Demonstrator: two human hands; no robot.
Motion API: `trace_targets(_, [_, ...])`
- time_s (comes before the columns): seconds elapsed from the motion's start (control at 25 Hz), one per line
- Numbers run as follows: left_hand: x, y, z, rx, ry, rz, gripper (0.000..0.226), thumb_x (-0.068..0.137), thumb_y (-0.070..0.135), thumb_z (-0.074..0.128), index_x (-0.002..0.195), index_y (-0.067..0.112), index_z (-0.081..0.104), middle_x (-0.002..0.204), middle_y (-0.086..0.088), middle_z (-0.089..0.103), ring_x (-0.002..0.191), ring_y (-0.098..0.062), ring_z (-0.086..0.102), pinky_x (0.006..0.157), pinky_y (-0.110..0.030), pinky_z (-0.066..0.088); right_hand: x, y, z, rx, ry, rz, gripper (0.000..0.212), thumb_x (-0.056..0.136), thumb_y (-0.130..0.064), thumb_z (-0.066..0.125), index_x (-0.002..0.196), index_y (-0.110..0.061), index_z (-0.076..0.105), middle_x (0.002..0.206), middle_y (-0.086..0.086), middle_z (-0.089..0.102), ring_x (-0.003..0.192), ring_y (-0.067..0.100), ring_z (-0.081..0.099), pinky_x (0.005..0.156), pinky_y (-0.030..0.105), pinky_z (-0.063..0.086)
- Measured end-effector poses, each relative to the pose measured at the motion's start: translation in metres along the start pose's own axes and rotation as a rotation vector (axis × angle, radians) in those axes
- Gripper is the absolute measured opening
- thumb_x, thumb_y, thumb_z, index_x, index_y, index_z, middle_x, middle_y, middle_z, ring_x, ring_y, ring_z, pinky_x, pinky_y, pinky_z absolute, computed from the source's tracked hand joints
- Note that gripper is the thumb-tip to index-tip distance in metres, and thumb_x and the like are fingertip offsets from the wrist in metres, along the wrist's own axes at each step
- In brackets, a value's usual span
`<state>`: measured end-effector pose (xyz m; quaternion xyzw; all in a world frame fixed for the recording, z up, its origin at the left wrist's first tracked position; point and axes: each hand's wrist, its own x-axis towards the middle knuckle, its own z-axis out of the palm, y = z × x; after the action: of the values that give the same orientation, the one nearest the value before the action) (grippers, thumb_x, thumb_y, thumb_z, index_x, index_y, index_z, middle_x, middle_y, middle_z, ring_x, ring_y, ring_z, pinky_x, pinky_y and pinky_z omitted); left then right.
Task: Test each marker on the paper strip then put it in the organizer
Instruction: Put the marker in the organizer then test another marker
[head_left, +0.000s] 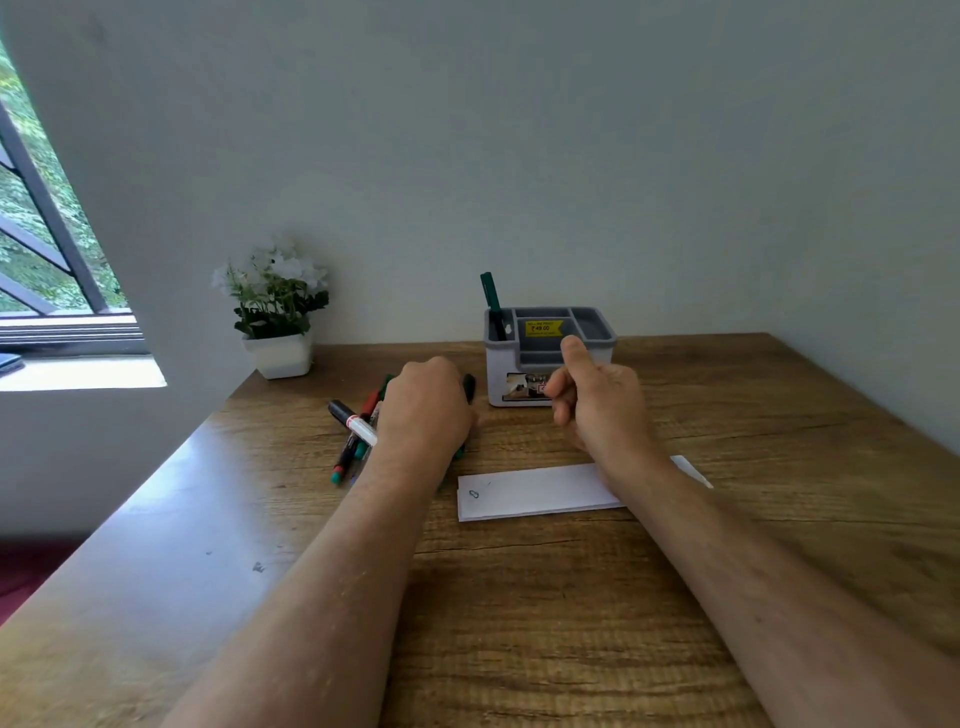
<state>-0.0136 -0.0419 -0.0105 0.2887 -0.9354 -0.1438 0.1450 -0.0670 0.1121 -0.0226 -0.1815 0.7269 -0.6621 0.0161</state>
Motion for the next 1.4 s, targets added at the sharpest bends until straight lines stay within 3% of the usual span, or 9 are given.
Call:
trace_targets(0.24, [-0.003, 0.005, -0.001, 0.074, -0.001, -0.015, 0.039, 0.079, 0.043, 0.077, 0.099, 0.011, 0.065, 0.08, -0.003, 0.055, 0.072, -0.019, 0.055, 0.063, -0.031, 0.047, 0.0, 0.003, 0.001, -0.036, -0.001, -0.013, 0.056, 0.1, -0.051, 0.041, 0.068, -0.013, 0.067, 0.051, 0.001, 0.057, 0.039, 0.004, 0.045, 0.05, 0.025, 0.035])
trace_targets(0.44, [-0.005, 0.006, -0.003, 0.008, 0.042, -0.044, 0.022, 0.085, 0.031, 0.071, 0.089, 0.01, 0.065, 0.079, -0.004, 0.062, 0.063, -0.016, 0.054, 0.058, -0.028, 0.045, 0.0, 0.004, 0.001, -0.054, -0.006, -0.026, 0.056, 0.1, -0.05, 0.04, 0.068, -0.013, 0.067, 0.051, 0.0, 0.057, 0.039, 0.003, 0.046, 0.049, 0.023, 0.036])
trace_targets(0.56, [-0.006, 0.005, -0.01, -0.14, 0.147, -0.069, 0.029, 0.083, 0.032, 0.071, 0.065, 0.012, 0.061, 0.063, -0.001, 0.058, 0.055, -0.014, 0.054, 0.054, -0.027, 0.045, -0.001, 0.004, 0.001, -0.067, -0.005, -0.061, 0.056, 0.1, -0.05, 0.04, 0.067, -0.013, 0.066, 0.051, 0.001, 0.057, 0.04, 0.004, 0.047, 0.05, 0.023, 0.037])
trace_targets(0.68, [-0.011, 0.008, -0.019, -0.383, 0.236, -0.055, 0.028, 0.083, 0.038, 0.069, 0.069, 0.014, 0.071, 0.066, 0.001, 0.069, 0.06, -0.012, 0.064, 0.057, -0.025, 0.052, -0.001, 0.005, 0.002, -0.038, 0.014, -0.085, 0.052, 0.099, -0.049, 0.044, 0.067, -0.015, 0.067, 0.052, 0.002, 0.057, 0.044, 0.008, 0.048, 0.05, 0.026, 0.039])
trace_targets(0.88, [-0.026, 0.023, -0.028, -0.682, 0.233, -0.002, 0.018, 0.083, 0.037, 0.07, 0.074, 0.022, 0.07, 0.067, 0.008, 0.069, 0.064, -0.002, 0.063, 0.055, -0.018, 0.044, -0.002, 0.003, -0.003, 0.085, 0.03, -0.134, 0.029, 0.099, -0.038, 0.053, 0.087, -0.016, 0.069, 0.064, 0.002, 0.065, 0.048, 0.007, 0.051, 0.044, 0.023, 0.04])
trace_targets(1.04, [-0.039, 0.039, -0.011, -0.681, 0.19, 0.097, 0.018, 0.08, 0.037, 0.073, 0.073, 0.022, 0.066, 0.067, 0.008, 0.068, 0.061, -0.003, 0.064, 0.055, -0.02, 0.052, -0.003, 0.001, -0.002, 0.132, -0.022, -0.147, 0.022, 0.096, -0.04, 0.057, 0.107, -0.025, 0.07, 0.087, -0.005, 0.075, 0.07, 0.009, 0.068, 0.059, 0.031, 0.057])
trace_targets(1.16, [-0.044, 0.049, -0.002, -0.604, 0.167, 0.172, 0.019, 0.08, 0.038, 0.072, 0.07, 0.023, 0.065, 0.065, 0.009, 0.067, 0.057, -0.001, 0.061, 0.052, -0.017, 0.047, -0.002, 0.0, -0.003, 0.17, -0.057, -0.161, 0.02, 0.096, -0.036, 0.057, 0.104, -0.026, 0.074, 0.09, -0.005, 0.077, 0.087, 0.01, 0.072, 0.075, 0.03, 0.059])
trace_targets(1.28, [-0.045, 0.05, 0.001, -0.595, 0.116, 0.208, 0.018, 0.081, 0.038, 0.073, 0.071, 0.024, 0.066, 0.065, 0.01, 0.067, 0.055, 0.002, 0.058, 0.05, -0.009, 0.04, 0.0, 0.0, -0.007, 0.163, -0.006, -0.126, 0.022, 0.097, -0.033, 0.056, 0.103, -0.022, 0.075, 0.084, -0.001, 0.075, 0.084, 0.014, 0.072, 0.075, 0.031, 0.059])
trace_targets(1.4, [-0.038, 0.044, 0.0, -0.662, 0.074, 0.229, 0.019, 0.079, 0.043, 0.076, 0.077, 0.025, 0.069, 0.068, 0.01, 0.069, 0.059, 0.002, 0.06, 0.055, -0.013, 0.046, 0.004, 0.004, -0.009, 0.117, 0.026, -0.103, 0.026, 0.101, -0.033, 0.049, 0.107, -0.022, 0.072, 0.07, 0.0, 0.064, 0.065, 0.016, 0.062, 0.059, 0.031, 0.054])
